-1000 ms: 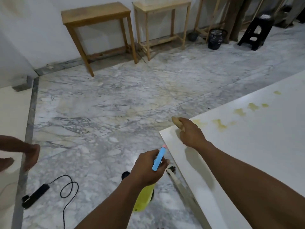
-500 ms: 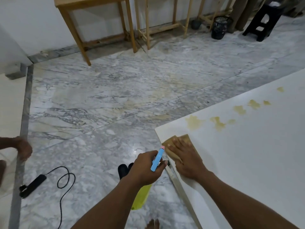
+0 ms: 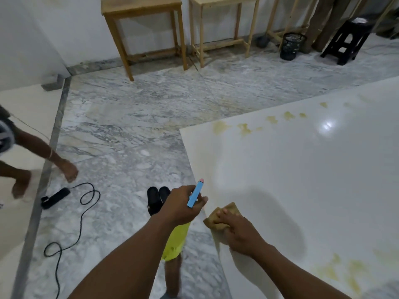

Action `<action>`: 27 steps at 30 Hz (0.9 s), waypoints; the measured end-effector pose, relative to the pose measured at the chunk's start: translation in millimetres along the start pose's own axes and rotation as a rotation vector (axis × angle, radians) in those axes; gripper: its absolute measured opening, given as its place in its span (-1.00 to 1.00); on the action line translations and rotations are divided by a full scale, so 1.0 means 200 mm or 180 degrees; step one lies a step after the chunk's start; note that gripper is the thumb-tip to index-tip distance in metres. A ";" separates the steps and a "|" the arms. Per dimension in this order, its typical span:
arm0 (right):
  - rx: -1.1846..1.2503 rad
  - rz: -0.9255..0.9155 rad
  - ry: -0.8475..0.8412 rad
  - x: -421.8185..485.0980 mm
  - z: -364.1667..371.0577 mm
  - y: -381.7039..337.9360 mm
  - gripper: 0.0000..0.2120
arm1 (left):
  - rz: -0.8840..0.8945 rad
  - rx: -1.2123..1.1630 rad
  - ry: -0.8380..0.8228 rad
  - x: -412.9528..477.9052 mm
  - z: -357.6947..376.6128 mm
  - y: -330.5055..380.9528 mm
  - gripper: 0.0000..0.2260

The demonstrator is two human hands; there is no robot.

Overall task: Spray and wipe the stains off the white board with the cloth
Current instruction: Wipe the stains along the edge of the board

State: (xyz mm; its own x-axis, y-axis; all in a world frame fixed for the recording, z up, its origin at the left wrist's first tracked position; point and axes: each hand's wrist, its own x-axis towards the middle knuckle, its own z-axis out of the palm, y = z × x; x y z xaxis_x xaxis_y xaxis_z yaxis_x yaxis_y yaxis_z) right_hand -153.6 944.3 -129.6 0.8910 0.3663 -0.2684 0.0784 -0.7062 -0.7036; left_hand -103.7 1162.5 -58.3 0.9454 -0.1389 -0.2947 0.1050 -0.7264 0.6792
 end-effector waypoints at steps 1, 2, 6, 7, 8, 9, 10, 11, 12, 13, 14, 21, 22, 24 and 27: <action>0.0301 0.0172 -0.0023 -0.11 -0.03 -0.02 -0.68 | -0.0025 -0.0078 -0.0050 -0.07 0.04 0.03 -0.75; 0.0739 0.0454 -0.0093 -0.20 -0.06 -0.03 -0.71 | -0.0051 -0.0144 -0.0070 -0.14 0.08 0.06 -0.74; 0.3697 0.2087 -0.0156 -0.41 -0.24 0.06 -0.74 | -0.0037 -0.0261 -0.0065 -0.32 0.19 0.16 -0.70; 0.4225 0.2259 -0.0044 -0.45 -0.29 0.07 -0.68 | -0.0023 -0.0253 -0.0092 -0.35 0.21 0.18 -0.70; 0.4643 0.2235 0.0084 -0.48 -0.32 0.08 -0.64 | -0.0017 -0.0244 -0.0112 -0.37 0.21 0.20 -0.70; 0.4935 0.2158 0.0230 -0.50 -0.37 0.08 -0.61 | -0.0021 -0.0222 -0.0135 -0.39 0.21 0.22 -0.70; 0.5102 0.2094 0.0364 -0.51 -0.40 0.07 -0.59 | -0.0027 -0.0198 -0.0157 -0.40 0.20 0.23 -0.70; 0.5246 0.2035 0.0502 -0.51 -0.42 0.07 -0.58 | -0.0054 -0.0175 -0.0186 -0.41 0.20 0.24 -0.69; 0.5368 0.1965 0.0574 -0.51 -0.44 0.06 -0.59 | -0.0086 -0.0161 -0.0221 -0.41 0.20 0.25 -0.69; 0.5456 0.1926 0.0606 -0.50 -0.45 0.06 -0.59 | -0.0114 -0.0140 -0.0253 -0.42 0.19 0.25 -0.68; 0.5433 0.1913 0.0583 -0.50 -0.46 0.04 -0.59 | -0.0127 -0.0107 -0.0264 -0.42 0.19 0.25 -0.68; 0.5230 0.1990 0.0198 -0.40 -0.52 0.00 -0.54 | -0.0249 0.0070 -0.0152 -0.48 0.23 0.28 -0.68; 0.5213 0.2007 0.0054 -0.39 -0.53 0.00 -0.52 | -0.0293 0.0049 -0.0134 -0.49 0.24 0.29 -0.67; 0.5125 0.2096 -0.0168 -0.36 -0.56 0.00 -0.50 | -0.0339 -0.0045 -0.0131 -0.51 0.28 0.31 -0.66; 0.4910 0.2129 -0.0591 -0.30 -0.61 0.04 -0.47 | -0.0536 -0.0184 0.0017 -0.55 0.38 0.36 -0.69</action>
State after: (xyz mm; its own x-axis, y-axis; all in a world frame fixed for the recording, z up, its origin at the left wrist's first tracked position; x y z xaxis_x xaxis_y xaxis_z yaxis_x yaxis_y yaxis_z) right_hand -152.7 842.3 -39.0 0.5155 0.4099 -0.7525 -0.8411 0.4098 -0.3529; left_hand -223.0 1074.0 -27.2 0.9145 -0.0149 -0.4042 0.2795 -0.6991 0.6581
